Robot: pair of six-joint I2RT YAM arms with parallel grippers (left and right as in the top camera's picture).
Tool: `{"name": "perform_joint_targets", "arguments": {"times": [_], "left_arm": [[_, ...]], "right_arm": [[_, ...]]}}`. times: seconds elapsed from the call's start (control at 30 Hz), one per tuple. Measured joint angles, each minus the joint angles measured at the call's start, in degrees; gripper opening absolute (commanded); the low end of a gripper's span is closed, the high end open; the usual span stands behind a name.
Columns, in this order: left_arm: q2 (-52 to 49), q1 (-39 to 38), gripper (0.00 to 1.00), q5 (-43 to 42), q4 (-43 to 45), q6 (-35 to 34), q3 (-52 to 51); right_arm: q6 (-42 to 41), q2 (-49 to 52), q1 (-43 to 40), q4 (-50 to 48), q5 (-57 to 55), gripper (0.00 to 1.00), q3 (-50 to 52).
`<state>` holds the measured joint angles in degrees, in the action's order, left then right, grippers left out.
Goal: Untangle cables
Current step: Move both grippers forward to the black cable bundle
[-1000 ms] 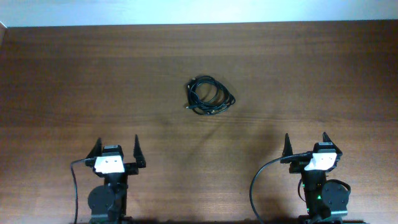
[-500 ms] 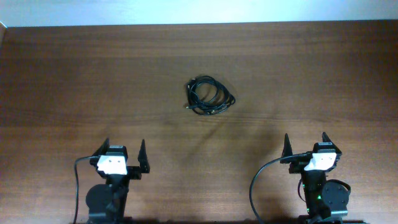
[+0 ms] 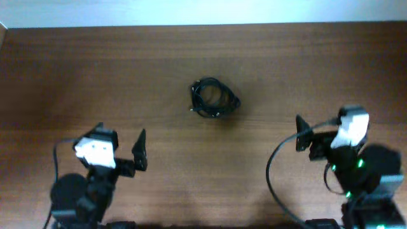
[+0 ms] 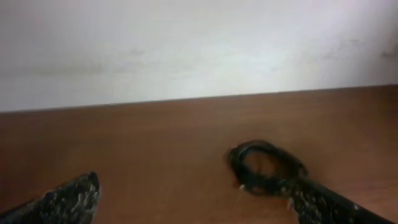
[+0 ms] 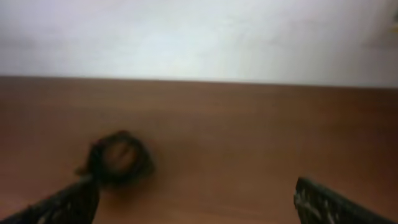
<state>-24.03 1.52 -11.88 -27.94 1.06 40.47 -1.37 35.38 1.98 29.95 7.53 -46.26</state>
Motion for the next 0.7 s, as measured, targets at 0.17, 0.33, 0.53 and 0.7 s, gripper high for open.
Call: {"name": "perform_joint_targets", "arguments": {"times": [0.17,0.33,0.53,0.7], "left_arm": [[-20.1,-0.1,0.99,-9.0,-11.3,0.2,27.5],[-35.2,-0.2,0.99,-25.5,-19.8,1.1,44.7],[-47.4,-6.0,0.99,-16.9,-14.5,-4.2,47.8],[-59.0,-18.3,0.99,2.0,-3.7,-5.2,48.7]], "right_arm": [[-0.2,17.4,0.0,8.7,9.4,0.99,-22.7],[-0.2,25.4,0.0,7.1,22.7,0.99,-27.7],[-1.6,33.1,0.0,15.3,16.9,0.99,-37.7],[-1.6,34.2,0.0,19.6,14.4,0.99,-48.6]]}}
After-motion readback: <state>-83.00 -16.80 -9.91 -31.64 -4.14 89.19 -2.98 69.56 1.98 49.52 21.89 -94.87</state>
